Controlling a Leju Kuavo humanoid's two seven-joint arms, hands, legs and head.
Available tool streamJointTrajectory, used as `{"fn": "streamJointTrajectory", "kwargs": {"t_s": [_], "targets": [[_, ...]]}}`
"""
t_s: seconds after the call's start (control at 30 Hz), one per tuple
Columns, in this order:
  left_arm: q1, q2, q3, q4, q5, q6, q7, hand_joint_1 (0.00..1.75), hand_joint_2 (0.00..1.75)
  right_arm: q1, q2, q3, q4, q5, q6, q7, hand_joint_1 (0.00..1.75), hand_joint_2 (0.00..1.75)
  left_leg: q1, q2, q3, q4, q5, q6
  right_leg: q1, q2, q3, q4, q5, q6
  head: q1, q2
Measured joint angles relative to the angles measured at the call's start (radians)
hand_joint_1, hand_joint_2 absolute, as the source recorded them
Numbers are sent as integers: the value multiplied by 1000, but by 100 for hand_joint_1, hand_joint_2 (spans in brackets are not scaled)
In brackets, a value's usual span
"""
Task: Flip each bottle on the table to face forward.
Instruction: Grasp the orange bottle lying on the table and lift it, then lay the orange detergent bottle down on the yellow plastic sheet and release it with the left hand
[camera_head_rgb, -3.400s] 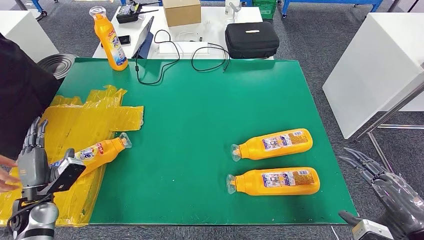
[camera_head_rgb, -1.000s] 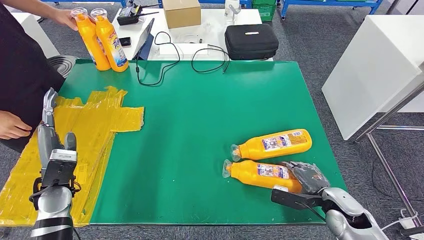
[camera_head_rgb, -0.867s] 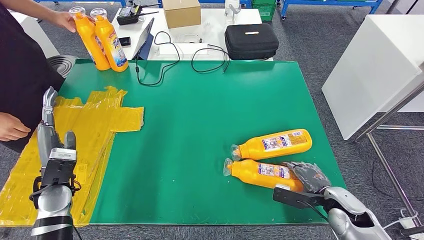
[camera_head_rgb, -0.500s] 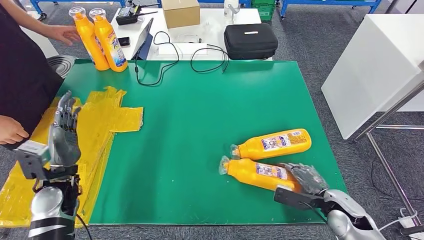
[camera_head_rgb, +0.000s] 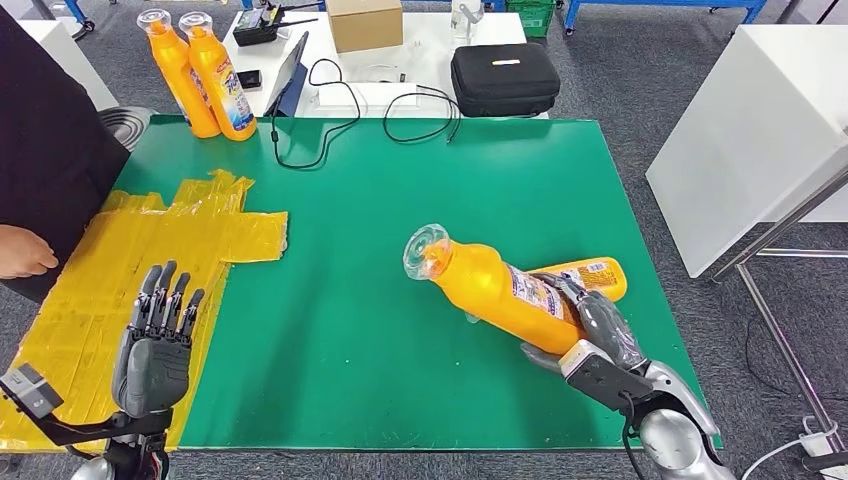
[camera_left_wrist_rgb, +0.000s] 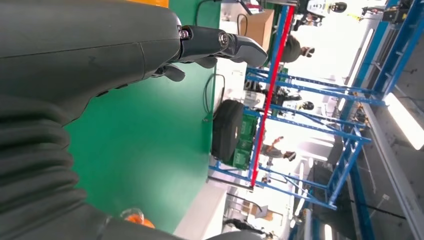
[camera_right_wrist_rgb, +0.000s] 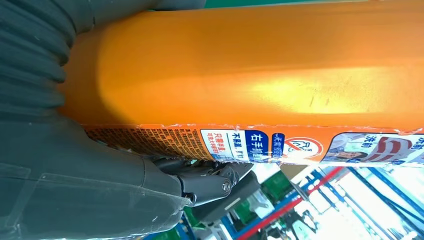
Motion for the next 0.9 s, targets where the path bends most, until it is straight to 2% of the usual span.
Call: {"fn": "streamJointTrajectory", "kwargs": {"t_s": [0.2,0.4,0.67,0.9], "targets": [[4,-11,-44,-10,7,-4,3,0,175,-29,47,4,1,17,0,12,175,175,0,0,-1,0,0,0,0,0,0,0,0,0,0,0],[-46,-30,-109,-3,33,9,18,0,175,-136,148,50,84,41,-23,52,175,175,0,0,1,0,2,0,1,0,0,0,0,0,0,0],[-121,-67,-177,23,56,38,49,0,175,-223,290,139,202,75,-77,94,175,175,2,-1,0,0,2,-1,1,-1,0,1,0,0,0,0],[-165,-84,-196,55,74,57,56,0,175,-293,392,216,309,76,-96,111,175,175,2,-1,0,0,2,-1,1,-1,0,1,0,0,0,0]]}}
